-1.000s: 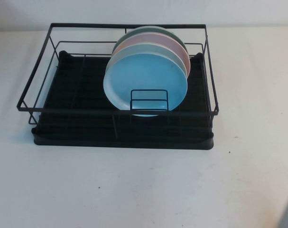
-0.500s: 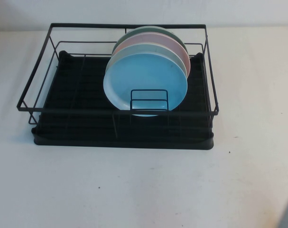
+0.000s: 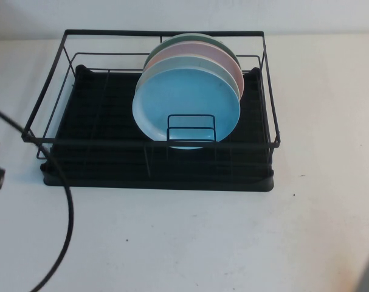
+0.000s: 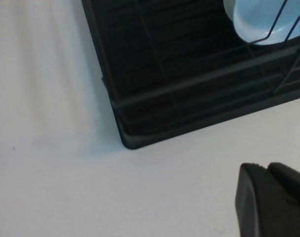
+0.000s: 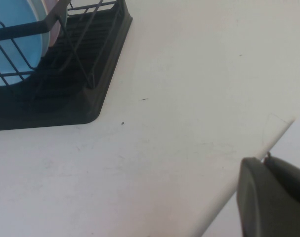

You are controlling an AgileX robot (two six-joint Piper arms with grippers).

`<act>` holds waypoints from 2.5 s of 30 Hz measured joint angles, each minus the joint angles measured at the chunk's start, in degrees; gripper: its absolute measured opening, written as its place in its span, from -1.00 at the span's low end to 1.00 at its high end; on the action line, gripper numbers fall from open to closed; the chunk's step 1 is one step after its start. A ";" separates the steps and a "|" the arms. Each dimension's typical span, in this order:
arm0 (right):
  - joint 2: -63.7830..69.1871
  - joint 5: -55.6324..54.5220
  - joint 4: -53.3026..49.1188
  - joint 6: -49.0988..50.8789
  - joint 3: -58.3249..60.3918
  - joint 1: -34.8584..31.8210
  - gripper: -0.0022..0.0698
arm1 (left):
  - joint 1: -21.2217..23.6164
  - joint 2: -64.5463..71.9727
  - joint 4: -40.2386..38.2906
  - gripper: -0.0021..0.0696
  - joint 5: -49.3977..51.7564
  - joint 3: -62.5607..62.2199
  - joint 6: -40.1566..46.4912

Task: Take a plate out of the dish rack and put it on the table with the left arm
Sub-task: Grasp the plate from the shelf

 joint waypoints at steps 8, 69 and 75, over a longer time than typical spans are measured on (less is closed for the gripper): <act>0.00 0.00 0.00 0.00 0.00 0.00 -1.00 | -4.12 17.93 -0.35 -0.95 0.44 -14.75 9.83; 0.00 0.00 0.00 0.00 0.00 0.00 -1.00 | -17.72 51.22 -30.03 -0.88 -29.32 -27.88 69.47; 0.00 0.00 0.00 0.00 0.00 0.00 -1.00 | -17.72 46.13 -30.03 -0.89 -30.49 -27.88 69.87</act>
